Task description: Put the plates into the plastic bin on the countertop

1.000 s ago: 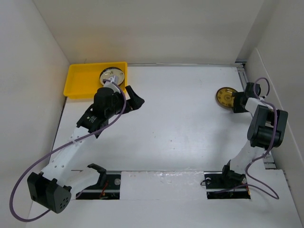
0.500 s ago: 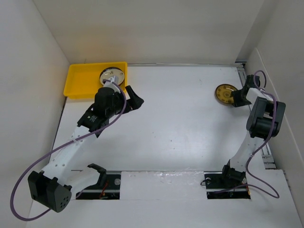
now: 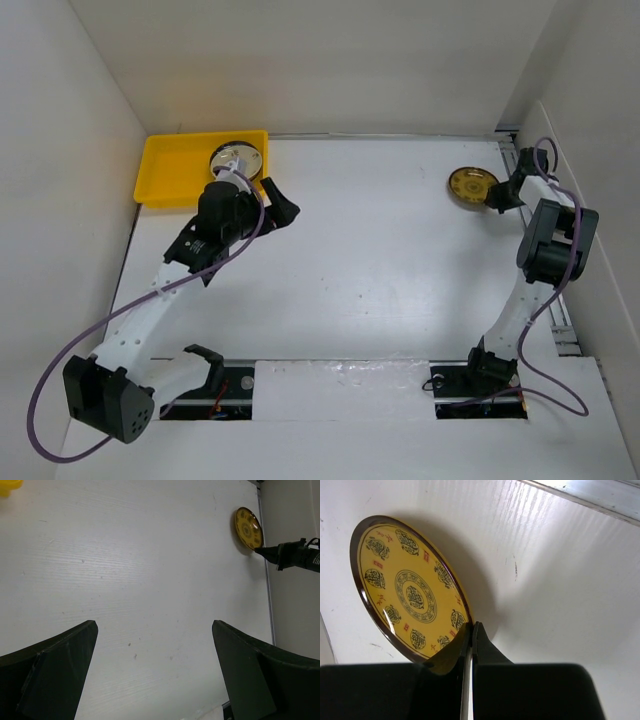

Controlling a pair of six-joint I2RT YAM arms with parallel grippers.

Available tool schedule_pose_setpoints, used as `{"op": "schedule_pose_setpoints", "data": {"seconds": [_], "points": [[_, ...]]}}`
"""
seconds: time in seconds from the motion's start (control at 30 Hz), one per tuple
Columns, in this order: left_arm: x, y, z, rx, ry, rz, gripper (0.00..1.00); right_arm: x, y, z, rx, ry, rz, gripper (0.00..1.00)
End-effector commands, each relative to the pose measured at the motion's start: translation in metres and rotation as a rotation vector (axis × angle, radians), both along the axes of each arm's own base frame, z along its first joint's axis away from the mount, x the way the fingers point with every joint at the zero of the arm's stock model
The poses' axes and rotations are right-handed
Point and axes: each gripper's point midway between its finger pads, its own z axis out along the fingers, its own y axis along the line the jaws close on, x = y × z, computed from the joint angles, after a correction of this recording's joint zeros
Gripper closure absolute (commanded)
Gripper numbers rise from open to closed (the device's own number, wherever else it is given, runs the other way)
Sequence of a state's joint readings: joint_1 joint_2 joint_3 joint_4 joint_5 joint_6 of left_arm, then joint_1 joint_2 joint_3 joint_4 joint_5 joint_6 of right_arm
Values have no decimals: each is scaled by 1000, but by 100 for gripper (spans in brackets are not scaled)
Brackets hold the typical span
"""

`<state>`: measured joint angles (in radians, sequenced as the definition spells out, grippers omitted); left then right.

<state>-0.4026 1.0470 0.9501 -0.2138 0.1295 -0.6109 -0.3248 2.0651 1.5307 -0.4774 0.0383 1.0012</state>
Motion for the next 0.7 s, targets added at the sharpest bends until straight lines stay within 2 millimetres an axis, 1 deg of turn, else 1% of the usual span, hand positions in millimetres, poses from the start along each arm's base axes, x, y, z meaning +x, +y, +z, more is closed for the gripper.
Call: {"op": "schedule_pose_setpoints", "data": {"seconds": [0.0, 0.03, 0.07, 0.1, 0.13, 0.17, 0.2, 0.23, 0.27, 0.3, 0.33, 0.37, 0.4, 0.43, 0.47, 0.5, 0.53, 0.57, 0.6, 0.63, 0.67], "points": [[5, -10, -4, -27, -13, -40, 0, 4, 21, 17, -4, -54, 80, 100], [7, -13, -4, -43, -10, -45, 0, 5, 29, 23, -11, -77, 97, 100], [12, -18, -4, -57, -28, -60, 0, 7, 48, 25, -16, -96, 136, 100], [16, -22, -4, -74, -29, -66, 0, 8, 59, 41, -32, -136, 165, 100], [16, -32, -6, -81, -29, -96, 0, 8, 67, 47, -53, -147, 174, 100], [19, -41, 0, -93, -46, -122, 0, 6, 92, 47, -64, -156, 221, 100], [27, -53, -1, -107, -56, -152, 0, 5, 104, 65, -89, -196, 248, 100], [25, -65, 1, -136, -57, -218, 0, 3, 115, 71, -103, -211, 266, 100], [29, -74, 5, -156, -73, -254, 0, 2, 138, 78, -129, -234, 313, 100], [40, -81, -2, -159, -68, -266, 0, -6, 154, 76, -125, -234, 345, 100], [45, -83, -4, -163, -54, -262, 0, -12, 163, 93, -147, -268, 366, 100], [51, -89, 3, -174, -70, -276, 0, -16, 175, 99, -159, -289, 396, 100], [59, -92, -8, -167, -47, -274, 0, -26, 202, 99, -152, -300, 454, 100], [64, -94, -11, -155, -49, -279, 0, -32, 214, 114, -161, -342, 489, 100], [65, -100, -8, -165, -49, -305, 0, -38, 227, 117, -160, -361, 536, 100], [68, -101, -11, -163, -41, -304, 0, -49, 252, 115, -125, -370, 606, 100], [70, -102, -20, -157, -21, -303, 0, -55, 265, 117, -101, -388, 643, 100], [72, -103, -16, -160, -29, -304, 0, -61, 278, 124, -72, -421, 685, 100], [77, -101, -19, -152, -32, -284, 0, -68, 293, 129, -37, -436, 745, 100], [79, -101, -24, -145, -25, -273, 0, -78, 307, 127, -23, -446, 783, 100], [80, -99, -24, -129, -20, -269, 0, -83, 313, 142, -23, -483, 796, 100]]}}
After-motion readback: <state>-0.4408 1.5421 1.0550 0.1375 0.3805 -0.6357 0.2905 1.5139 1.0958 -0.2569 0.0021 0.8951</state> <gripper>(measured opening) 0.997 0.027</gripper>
